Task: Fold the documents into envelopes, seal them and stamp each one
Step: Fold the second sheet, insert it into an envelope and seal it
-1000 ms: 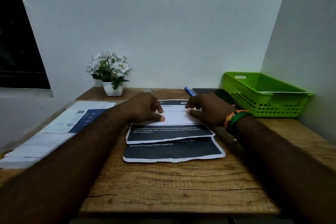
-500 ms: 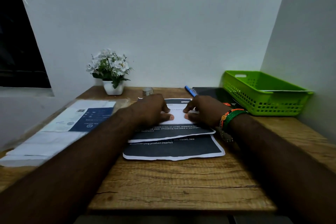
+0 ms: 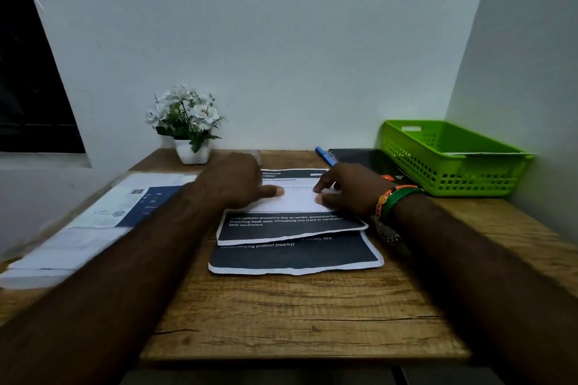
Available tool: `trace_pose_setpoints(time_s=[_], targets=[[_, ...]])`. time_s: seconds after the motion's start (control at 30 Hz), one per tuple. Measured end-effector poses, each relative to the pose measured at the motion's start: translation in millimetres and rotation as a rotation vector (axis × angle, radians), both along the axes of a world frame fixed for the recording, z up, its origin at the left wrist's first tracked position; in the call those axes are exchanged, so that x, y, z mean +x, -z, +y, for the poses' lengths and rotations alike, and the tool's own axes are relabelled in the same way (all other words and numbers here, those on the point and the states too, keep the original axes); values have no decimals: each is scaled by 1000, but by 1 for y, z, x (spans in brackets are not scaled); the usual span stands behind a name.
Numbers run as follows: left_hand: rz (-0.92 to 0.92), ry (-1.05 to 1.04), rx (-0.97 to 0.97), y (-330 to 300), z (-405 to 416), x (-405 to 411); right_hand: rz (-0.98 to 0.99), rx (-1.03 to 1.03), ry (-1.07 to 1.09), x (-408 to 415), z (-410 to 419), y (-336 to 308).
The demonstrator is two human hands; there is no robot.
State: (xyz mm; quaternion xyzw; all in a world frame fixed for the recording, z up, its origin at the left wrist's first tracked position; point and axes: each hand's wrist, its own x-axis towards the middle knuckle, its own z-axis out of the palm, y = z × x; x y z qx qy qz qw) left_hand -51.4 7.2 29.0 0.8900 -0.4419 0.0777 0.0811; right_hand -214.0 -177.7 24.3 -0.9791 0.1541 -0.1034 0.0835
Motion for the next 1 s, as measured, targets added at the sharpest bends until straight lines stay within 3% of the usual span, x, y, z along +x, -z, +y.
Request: trace_pose_setpoints(time_s=[0.1, 0.3, 0.7, 1.0], targets=[[51, 47, 70, 4, -7, -5, -1, -9, -10, 0, -1, 0], [162, 47, -5, 10, -7, 2, -7, -2, -27, 1, -2, 0], [76, 137, -156, 3, -6, -6, -214, 65, -122, 5, 6, 6], [89, 224, -396, 0, -17, -24, -377, 90, -204, 9, 9, -1]])
